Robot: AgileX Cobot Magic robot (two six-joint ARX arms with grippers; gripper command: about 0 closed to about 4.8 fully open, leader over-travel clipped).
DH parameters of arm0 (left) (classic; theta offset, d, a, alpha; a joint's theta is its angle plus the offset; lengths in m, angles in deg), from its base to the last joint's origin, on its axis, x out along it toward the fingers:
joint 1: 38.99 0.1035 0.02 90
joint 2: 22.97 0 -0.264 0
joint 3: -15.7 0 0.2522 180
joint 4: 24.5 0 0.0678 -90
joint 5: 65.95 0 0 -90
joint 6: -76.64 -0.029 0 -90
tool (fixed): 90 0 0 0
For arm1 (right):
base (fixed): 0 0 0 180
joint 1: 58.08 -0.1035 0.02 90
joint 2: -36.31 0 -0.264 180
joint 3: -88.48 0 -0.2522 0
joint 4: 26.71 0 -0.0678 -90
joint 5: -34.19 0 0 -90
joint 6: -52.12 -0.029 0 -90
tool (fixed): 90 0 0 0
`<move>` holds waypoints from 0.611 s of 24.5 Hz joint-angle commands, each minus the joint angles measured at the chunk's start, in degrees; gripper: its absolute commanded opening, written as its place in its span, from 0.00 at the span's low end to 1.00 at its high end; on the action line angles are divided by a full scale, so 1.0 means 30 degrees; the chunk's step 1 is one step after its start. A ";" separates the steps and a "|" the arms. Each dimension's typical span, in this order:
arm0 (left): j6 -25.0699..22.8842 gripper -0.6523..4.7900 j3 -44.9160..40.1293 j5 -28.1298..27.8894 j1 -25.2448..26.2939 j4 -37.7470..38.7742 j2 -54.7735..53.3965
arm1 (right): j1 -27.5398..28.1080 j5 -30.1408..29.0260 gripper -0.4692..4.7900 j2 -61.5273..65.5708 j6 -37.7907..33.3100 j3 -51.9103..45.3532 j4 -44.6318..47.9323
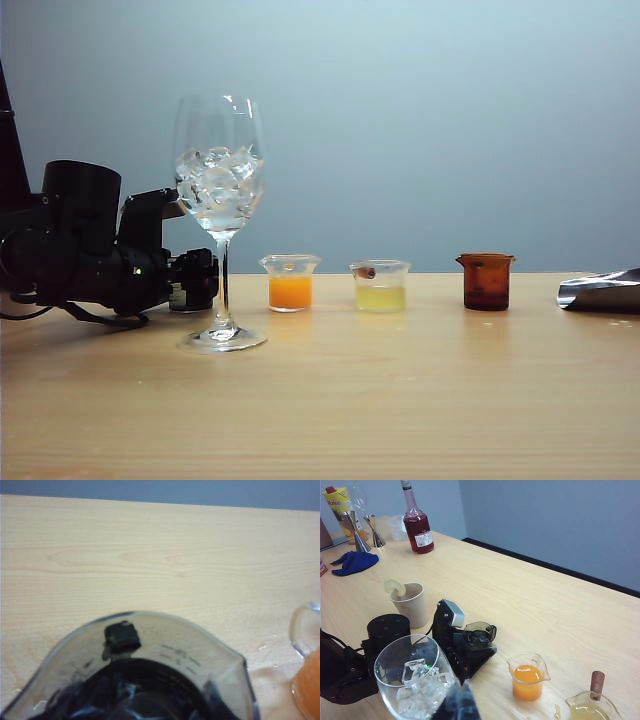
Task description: Pick up the first measuring cup from the left, pour the coconut rum inside into the goblet, and finally put the measuring cup back in its original place.
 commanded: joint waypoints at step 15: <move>0.0066 0.51 0.0022 0.0568 0.0007 -0.0627 0.0619 | -0.0022 -0.0044 0.08 -0.0146 0.0051 0.0073 0.0342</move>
